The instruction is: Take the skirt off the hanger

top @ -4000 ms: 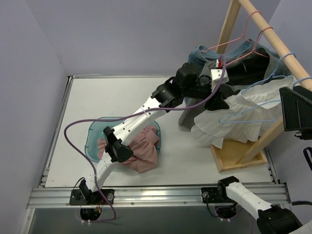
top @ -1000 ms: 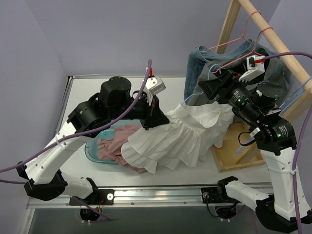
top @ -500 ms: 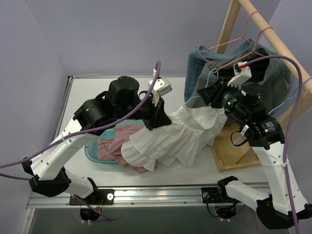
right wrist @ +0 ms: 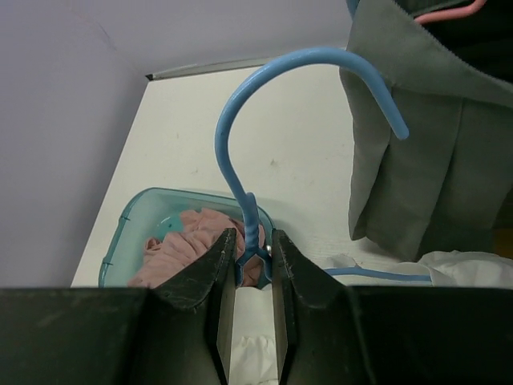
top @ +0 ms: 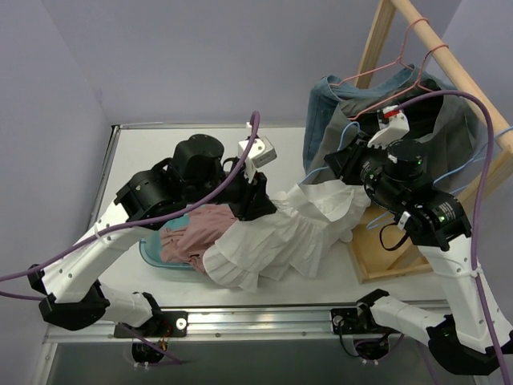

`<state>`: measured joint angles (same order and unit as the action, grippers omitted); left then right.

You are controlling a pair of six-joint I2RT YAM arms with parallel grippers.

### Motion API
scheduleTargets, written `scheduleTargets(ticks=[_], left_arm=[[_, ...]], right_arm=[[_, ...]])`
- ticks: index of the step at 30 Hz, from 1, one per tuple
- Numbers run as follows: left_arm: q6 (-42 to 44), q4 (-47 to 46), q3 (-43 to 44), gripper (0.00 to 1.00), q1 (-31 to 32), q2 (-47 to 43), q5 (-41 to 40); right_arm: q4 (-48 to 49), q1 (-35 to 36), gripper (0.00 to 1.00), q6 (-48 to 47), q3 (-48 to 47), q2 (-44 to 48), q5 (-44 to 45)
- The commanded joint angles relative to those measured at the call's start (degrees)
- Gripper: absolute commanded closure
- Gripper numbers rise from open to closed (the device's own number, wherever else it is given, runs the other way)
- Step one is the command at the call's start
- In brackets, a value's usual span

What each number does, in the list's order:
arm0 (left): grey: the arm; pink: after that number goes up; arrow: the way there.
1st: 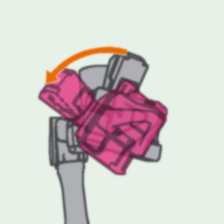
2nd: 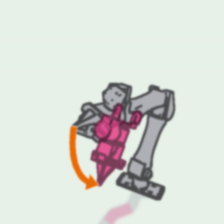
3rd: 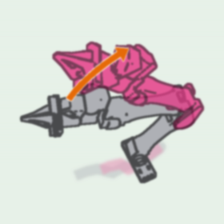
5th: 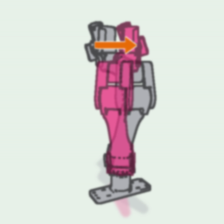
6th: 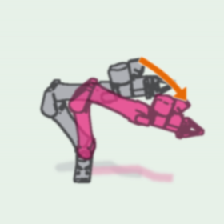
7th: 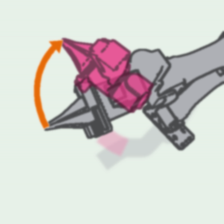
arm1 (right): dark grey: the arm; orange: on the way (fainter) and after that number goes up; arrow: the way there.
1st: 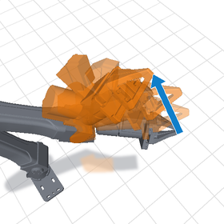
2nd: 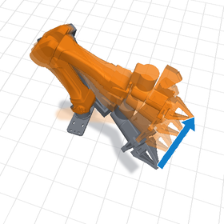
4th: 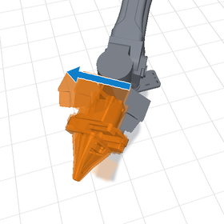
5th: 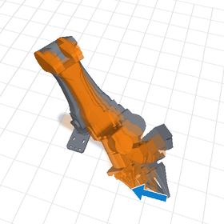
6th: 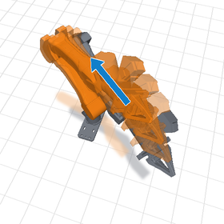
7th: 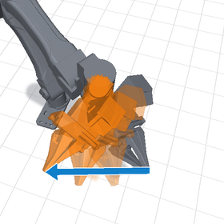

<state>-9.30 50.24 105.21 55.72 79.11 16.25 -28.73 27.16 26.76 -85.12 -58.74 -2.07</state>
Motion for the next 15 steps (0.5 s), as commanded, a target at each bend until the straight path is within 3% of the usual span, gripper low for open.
scheduleTargets(ticks=[1, 7, 12, 14, 15], left_arm=[[0.95, -0.23, -5.44, 0.60, 0.17, -5.01, -2.36], [-1.42, -1.54, -17.20, 0.60, 0.17, -11.86, -2.28], [-2.57, -0.41, -20.57, 0.72, 0.00, -15.21, -4.73], [-2.65, 0.65, -21.01, 0.96, -0.44, -15.48, -5.26], [-2.91, 1.61, -21.01, 0.98, -0.62, -15.48, -6.05]], right_arm=[[0.26, 0.18, 1.00, -0.40, -5.93, 0.82, 3.82], [-3.78, 0.18, 1.00, -2.50, -11.11, -0.14, 7.77], [-4.14, 0.18, 1.00, -3.21, -11.64, 0.82, 10.94], [-4.66, 0.18, 1.00, -3.47, -12.43, 0.99, 12.69], [-4.93, 0.18, 1.00, -3.65, -12.87, 0.91, 13.14]])
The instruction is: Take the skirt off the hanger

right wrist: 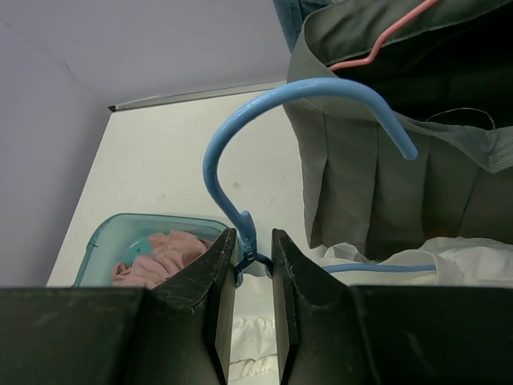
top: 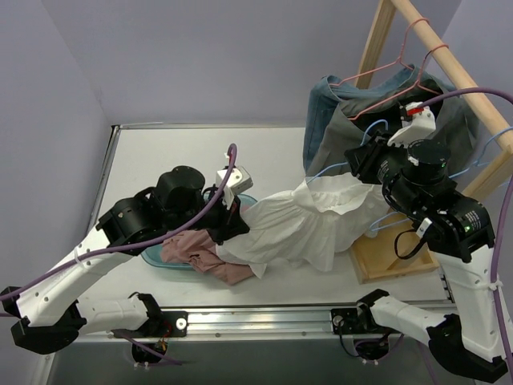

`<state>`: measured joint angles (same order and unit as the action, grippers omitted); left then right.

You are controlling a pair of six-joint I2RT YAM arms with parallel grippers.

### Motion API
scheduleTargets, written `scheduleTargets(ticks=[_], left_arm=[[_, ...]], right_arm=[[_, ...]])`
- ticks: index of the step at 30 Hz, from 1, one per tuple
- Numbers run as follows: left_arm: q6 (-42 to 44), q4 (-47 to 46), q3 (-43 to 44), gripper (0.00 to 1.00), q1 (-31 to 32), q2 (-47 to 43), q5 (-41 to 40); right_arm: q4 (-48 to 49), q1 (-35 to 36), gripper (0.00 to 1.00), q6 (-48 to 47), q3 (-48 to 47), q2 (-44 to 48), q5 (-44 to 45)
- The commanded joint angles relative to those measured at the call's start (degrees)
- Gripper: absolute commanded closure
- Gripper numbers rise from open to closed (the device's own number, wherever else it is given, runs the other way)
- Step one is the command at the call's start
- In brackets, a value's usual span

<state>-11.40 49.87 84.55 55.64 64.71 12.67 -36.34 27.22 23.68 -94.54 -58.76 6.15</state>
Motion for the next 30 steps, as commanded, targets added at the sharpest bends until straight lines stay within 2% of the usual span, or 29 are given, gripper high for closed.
scheduleTargets(ticks=[1, 4, 9, 12, 19, 27, 30], left_arm=[[-1.34, 2.42, -0.44, 0.98, -0.88, -1.16, -5.60], [-3.27, 1.91, -0.97, 0.98, -3.16, -3.35, -11.07], [-4.95, -3.62, 0.43, 0.98, -10.79, -7.75, -12.14], [-4.60, -3.81, 1.75, 0.98, -12.91, -9.25, -13.89], [-4.42, -0.39, 2.11, 0.98, -14.59, -11.88, -15.91], [-3.54, 3.57, 2.02, 0.98, -15.56, -13.29, -17.59], [-3.19, 4.62, 2.37, 0.98, -15.73, -13.55, -17.68]], right_arm=[[2.07, 0.11, 1.00, -0.57, -4.24, 0.84, 5.27], [0.04, 0.11, 1.00, -1.27, -5.56, 0.67, 5.97], [-2.77, 0.11, 1.00, -2.85, -4.25, 1.89, 9.30], [-4.79, 0.11, 1.00, -3.38, -2.76, 3.30, 13.17], [-8.04, 0.11, 1.00, -4.35, -3.80, 4.27, 24.23], [-11.65, 0.11, 1.00, -6.28, -8.55, 2.69, 32.16], [-11.30, 0.11, 1.00, -6.72, -8.82, 2.86, 32.69]])
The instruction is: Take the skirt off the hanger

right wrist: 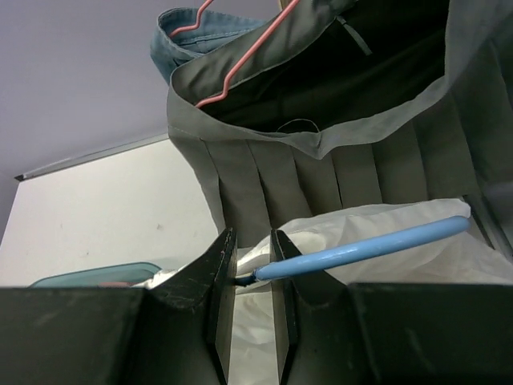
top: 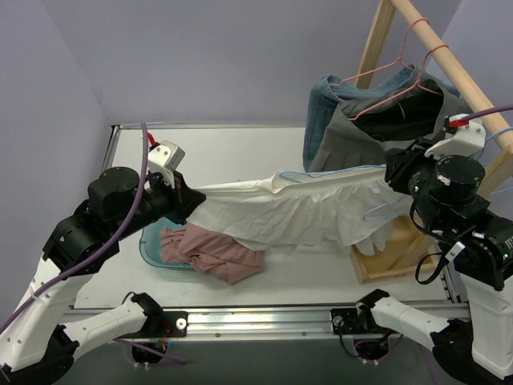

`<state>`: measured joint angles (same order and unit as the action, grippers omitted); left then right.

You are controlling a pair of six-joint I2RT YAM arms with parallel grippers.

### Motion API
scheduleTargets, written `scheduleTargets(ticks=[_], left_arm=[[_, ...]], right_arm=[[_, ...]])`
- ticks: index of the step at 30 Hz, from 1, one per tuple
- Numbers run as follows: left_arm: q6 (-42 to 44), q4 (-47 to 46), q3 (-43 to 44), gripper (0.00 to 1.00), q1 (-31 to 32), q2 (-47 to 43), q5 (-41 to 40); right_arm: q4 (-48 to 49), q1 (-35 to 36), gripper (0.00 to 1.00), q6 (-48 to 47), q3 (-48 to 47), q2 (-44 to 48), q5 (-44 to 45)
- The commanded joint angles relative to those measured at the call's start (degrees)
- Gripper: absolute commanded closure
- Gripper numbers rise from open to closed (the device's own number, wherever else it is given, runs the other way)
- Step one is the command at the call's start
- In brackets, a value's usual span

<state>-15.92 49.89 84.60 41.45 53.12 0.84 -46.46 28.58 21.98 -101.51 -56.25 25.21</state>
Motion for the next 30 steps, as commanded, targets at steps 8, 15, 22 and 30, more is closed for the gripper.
scheduleTargets(ticks=[8, 15, 22, 30], left_arm=[[3.19, -6.63, -2.06, 0.98, -1.29, 3.29, 27.24], [0.19, -14.56, -5.67, 0.98, 0.56, 8.22, 24.83], [1.68, -12.28, -0.76, 0.98, -2.60, 12.71, 21.92], [8.79, 2.11, 22.51, 0.98, -10.68, 12.09, 12.46]], right_arm=[[3.91, -1.24, 1.00, 0.33, -1.93, -1.05, 0.13], [15.32, -1.24, 1.00, 12.20, -1.84, -3.34, -20.45], [26.49, -1.24, 1.00, 23.01, -6.24, -5.36, -33.64], [23.11, -1.24, 1.00, 20.94, -14.57, -6.68, -32.25]])
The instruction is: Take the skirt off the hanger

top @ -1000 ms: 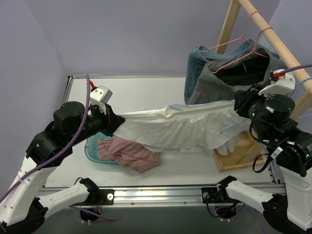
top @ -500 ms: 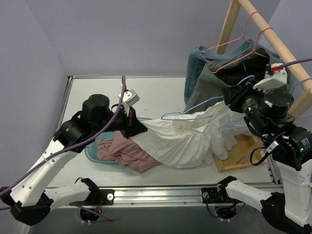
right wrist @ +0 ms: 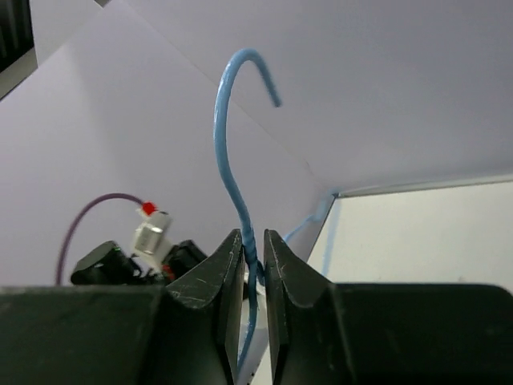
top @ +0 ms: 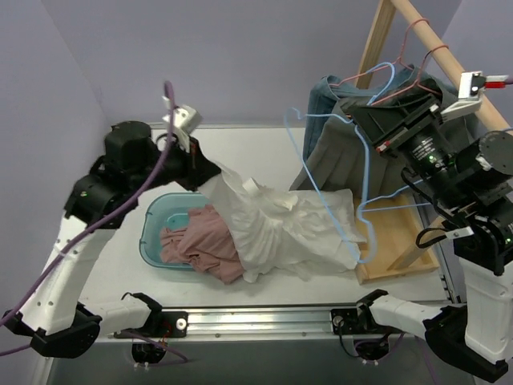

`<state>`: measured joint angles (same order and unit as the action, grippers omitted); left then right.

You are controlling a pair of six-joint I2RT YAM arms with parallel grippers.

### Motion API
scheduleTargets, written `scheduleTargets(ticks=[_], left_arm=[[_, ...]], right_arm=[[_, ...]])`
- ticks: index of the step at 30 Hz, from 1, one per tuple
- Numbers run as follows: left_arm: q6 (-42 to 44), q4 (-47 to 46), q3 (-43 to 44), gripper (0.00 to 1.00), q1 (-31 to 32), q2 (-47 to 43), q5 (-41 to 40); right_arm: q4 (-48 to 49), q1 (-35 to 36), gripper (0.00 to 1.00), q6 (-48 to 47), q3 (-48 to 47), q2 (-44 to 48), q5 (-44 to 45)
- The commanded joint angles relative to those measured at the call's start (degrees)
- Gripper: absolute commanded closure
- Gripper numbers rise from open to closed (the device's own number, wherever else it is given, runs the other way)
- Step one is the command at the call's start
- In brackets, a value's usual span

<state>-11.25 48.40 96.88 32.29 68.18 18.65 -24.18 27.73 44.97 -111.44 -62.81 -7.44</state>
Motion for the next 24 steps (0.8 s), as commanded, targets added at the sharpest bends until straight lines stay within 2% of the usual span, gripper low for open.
scheduleTargets(ticks=[1, 4, 8, 13, 17, 21, 22, 24], left_arm=[[5.08, 5.46, 16.87, 0.98, -2.49, -2.71, -6.86], [9.39, 12.32, 29.53, 0.98, -2.85, -0.60, -14.68], [14.40, 17.85, 40.80, 0.98, -2.85, 2.74, -23.74], [16.69, 18.57, 45.85, 0.98, -2.85, 5.03, -31.64], [16.79, 17.09, 41.30, 0.98, -2.85, 4.59, -30.62], [14.94, 11.56, 28.40, 0.98, -2.85, 0.57, -24.56], [14.50, 9.80, 21.66, 0.98, -2.85, -0.32, -23.15], [12.92, 6.10, 15.65, 0.98, -2.85, -1.73, -19.38]], right_arm=[[-0.41, -0.39, 1.00, -3.04, -5.01, -0.04, 2.41], [-1.04, -0.39, 1.00, -4.71, -2.83, 1.63, 3.75], [-2.00, -0.39, 1.00, -6.47, -1.33, 2.16, 4.45], [-4.81, -0.39, 1.00, -8.67, -3.08, 1.72, 5.68], [-6.57, -0.30, 1.00, -10.34, -5.54, 1.72, 6.91], [-6.93, -0.30, 1.00, -11.31, -5.29, 2.07, 7.27], [-6.93, -0.30, 1.00, -11.40, -5.02, 2.16, 7.27], [-6.84, -0.30, 1.00, -11.66, -4.06, 2.60, 7.27]])
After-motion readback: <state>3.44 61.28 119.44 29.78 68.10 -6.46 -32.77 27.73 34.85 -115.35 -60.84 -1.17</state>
